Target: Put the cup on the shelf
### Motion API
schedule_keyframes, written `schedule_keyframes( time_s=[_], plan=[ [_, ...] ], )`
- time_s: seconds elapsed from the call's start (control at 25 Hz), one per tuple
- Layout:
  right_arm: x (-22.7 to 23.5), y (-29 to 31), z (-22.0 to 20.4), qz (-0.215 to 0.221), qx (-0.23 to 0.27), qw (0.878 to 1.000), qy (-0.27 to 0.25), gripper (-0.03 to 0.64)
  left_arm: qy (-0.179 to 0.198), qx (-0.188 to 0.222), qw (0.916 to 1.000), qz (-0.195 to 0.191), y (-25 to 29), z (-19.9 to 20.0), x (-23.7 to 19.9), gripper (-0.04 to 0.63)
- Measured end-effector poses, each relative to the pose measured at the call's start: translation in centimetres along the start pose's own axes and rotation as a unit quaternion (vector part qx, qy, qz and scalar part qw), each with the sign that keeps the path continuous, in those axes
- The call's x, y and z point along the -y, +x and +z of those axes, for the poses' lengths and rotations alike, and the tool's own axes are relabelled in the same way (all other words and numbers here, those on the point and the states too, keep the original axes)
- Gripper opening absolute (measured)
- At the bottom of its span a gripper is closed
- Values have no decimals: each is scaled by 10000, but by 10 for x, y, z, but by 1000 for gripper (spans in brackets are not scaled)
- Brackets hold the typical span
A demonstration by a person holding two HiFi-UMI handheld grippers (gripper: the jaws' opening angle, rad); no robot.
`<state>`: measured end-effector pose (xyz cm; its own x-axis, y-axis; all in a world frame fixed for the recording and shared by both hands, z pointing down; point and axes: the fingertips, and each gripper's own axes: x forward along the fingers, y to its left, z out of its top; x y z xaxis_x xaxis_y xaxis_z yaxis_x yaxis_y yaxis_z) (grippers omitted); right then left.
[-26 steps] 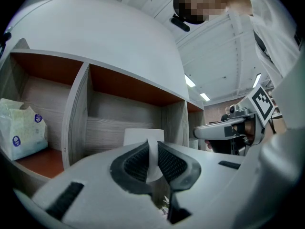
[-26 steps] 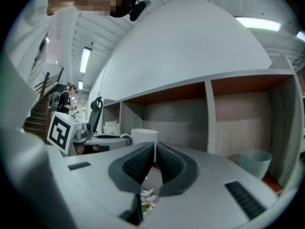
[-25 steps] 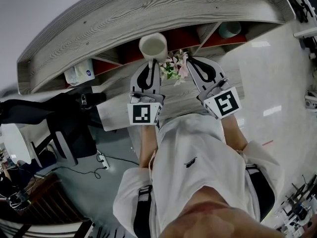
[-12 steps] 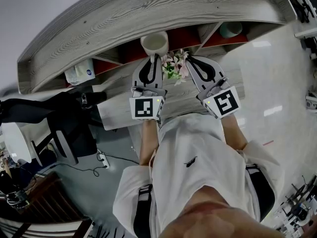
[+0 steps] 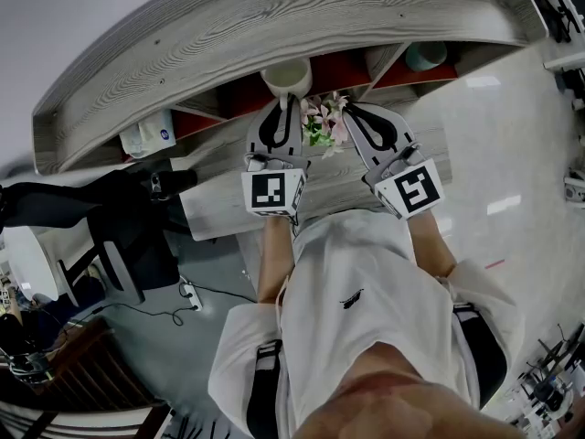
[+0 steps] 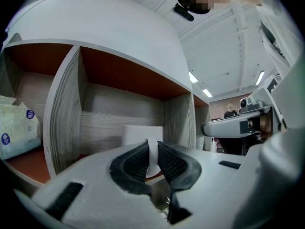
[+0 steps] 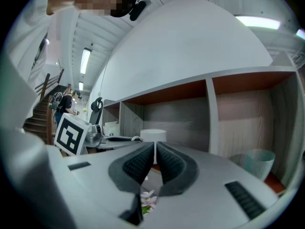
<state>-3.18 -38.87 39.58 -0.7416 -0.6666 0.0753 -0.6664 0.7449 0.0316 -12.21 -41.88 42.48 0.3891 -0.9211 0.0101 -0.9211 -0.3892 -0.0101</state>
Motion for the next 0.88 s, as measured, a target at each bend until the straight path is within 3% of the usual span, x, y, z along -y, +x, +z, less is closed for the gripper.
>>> schedule_keyframes(
  time_s=[0.8, 0.88],
  plan=[
    [1, 1, 1, 14, 2, 10000, 30, 37, 102, -186, 9998, -9, 18, 2, 1, 54],
    [1, 0, 1, 6, 4, 10000, 28, 37, 83, -204, 9998, -22, 19, 1, 2, 102]
  ],
)
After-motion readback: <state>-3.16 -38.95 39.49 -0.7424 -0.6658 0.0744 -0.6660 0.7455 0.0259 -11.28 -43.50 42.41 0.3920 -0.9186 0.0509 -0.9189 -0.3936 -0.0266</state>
